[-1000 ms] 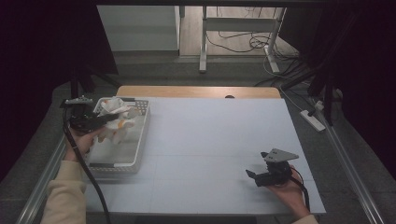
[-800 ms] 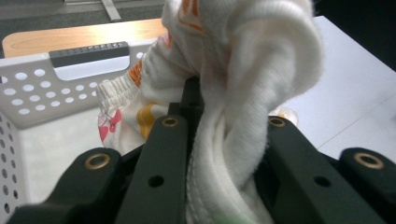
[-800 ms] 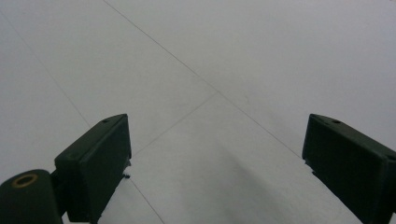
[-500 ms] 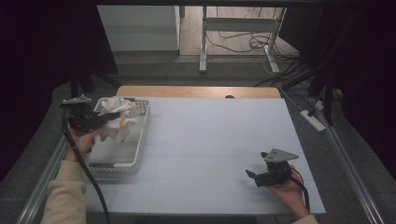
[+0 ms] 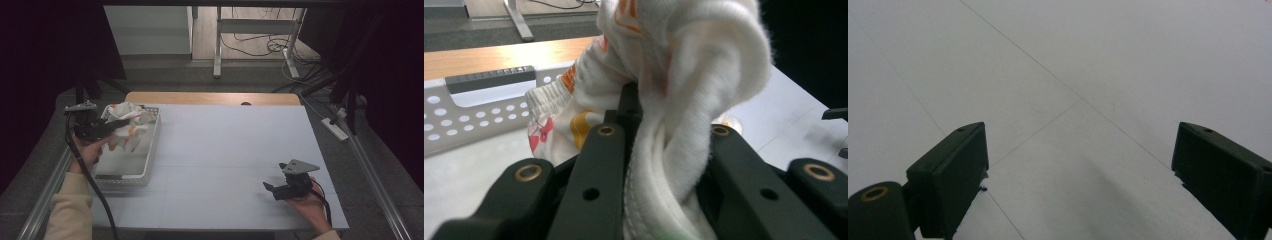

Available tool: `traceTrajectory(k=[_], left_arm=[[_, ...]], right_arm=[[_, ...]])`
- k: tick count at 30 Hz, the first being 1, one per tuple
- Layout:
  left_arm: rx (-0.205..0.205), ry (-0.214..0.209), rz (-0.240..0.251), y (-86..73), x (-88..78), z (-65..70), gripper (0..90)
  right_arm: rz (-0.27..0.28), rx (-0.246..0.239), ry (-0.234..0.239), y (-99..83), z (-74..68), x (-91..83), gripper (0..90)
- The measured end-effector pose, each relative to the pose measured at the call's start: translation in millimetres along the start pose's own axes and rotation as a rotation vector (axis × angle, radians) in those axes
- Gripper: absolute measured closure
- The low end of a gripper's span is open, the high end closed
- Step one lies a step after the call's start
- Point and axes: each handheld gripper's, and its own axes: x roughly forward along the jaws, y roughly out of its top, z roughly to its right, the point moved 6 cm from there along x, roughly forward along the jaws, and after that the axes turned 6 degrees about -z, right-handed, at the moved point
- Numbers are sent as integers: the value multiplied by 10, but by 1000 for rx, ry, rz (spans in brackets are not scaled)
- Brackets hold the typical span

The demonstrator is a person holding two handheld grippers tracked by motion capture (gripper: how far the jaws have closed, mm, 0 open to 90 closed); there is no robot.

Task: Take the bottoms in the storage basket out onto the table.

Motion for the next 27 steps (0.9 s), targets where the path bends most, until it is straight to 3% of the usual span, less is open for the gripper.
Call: traceTrajectory(k=[8,27], left_arm=[[-15,-45,28,19,-29,19,794],[30,-44,47,89,-73,190,794]], right_arm=[[-3,-4,-1,-2,-1,4,79],[0,-7,-5,0,-4,2,81]])
